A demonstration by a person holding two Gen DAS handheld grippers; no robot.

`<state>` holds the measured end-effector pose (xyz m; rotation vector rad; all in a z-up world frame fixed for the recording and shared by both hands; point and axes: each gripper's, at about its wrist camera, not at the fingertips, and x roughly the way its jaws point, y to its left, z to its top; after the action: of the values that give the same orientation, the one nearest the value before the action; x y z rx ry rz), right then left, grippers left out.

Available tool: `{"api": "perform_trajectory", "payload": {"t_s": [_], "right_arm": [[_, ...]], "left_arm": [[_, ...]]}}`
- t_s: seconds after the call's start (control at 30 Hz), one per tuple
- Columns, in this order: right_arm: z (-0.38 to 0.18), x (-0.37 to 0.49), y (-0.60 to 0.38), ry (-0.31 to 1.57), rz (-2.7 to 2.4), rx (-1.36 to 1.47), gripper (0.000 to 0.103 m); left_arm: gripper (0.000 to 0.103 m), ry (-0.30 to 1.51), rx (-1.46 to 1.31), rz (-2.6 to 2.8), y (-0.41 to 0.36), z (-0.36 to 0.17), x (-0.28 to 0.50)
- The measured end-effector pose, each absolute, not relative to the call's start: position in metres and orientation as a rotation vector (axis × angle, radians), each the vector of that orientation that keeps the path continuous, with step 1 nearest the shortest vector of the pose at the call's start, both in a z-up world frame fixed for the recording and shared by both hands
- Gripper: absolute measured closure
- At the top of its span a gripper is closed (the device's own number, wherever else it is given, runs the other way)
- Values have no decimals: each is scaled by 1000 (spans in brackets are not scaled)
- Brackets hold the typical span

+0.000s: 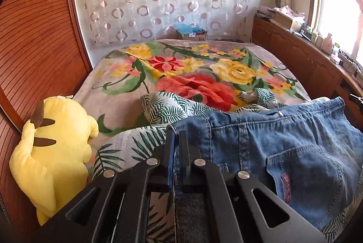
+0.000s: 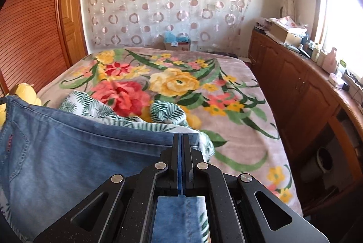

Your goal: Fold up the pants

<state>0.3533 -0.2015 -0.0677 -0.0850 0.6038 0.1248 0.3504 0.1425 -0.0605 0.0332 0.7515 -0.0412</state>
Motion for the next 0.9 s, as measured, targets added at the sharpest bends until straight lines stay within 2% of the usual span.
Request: {"api": "perform_trajectory", "payload": {"t_s": [0.17,0.27,0.37,0.4,0.43,0.5,0.9], "right_arm": [[-66,330,-207,587,181,-83,103],[-63,315,-207,577,208,-75,103],[-63,303,-205,570,226,-77,103],[-63,297,-205,568,232,-74,103],[-63,291,-204,565,240,-72,103],[-63,282,-204,563,252,-72,103],[-67,235,-190,584,328,-48,103]], "left_arm": [[83,741,47,-58,131,-46,330],[61,723,34,-85,127,-39,317],[56,721,58,-100,120,-34,306],[49,719,66,-102,117,-33,302],[32,715,68,-107,116,-32,298],[17,705,50,-125,113,-30,288],[17,705,36,-142,112,-33,239]]}}
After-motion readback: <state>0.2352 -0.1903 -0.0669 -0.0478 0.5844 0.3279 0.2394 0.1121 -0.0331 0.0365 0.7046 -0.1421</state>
